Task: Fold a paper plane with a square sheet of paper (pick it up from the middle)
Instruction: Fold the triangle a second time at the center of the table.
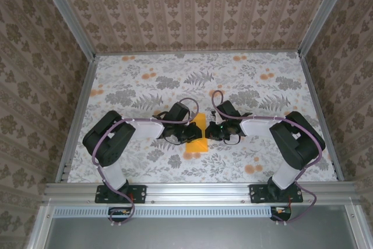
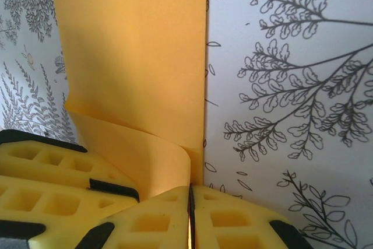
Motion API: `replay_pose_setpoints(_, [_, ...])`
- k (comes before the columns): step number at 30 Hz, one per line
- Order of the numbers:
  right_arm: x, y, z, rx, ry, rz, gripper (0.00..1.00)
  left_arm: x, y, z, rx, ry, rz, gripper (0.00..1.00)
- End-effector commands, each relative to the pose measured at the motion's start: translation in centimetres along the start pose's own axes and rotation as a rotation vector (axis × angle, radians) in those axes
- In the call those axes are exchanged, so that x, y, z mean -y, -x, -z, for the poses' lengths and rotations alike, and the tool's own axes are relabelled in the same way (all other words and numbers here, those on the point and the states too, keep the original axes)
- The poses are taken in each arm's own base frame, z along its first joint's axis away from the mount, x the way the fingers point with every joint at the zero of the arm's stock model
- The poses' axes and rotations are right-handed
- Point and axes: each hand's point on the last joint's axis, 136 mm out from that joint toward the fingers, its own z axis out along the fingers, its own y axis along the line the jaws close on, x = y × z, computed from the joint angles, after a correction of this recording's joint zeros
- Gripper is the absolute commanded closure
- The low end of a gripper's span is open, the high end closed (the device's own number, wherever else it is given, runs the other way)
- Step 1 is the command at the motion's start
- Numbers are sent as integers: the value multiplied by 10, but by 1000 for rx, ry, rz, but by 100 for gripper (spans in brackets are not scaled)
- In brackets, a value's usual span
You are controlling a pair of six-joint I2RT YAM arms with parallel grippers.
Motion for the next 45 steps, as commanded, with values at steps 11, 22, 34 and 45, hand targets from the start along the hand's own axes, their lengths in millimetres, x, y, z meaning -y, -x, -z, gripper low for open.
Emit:
replay_pose_setpoints(11, [19, -6, -5, -18, -69, -35, 91, -4, 2, -2, -8, 7, -12, 84])
replay_pose_setpoints(22, [20, -6, -3, -13, -73, -40, 91, -13, 0, -6, -17, 32, 3, 86])
replay_pose_setpoints(34, [-2, 2, 28, 50, -31, -22, 77, -29, -5, -5, -27, 102, 38, 87])
replay_pose_setpoints(45, [-20, -35, 37, -34, 50, 28, 88, -31, -5, -6, -25, 110, 40, 87])
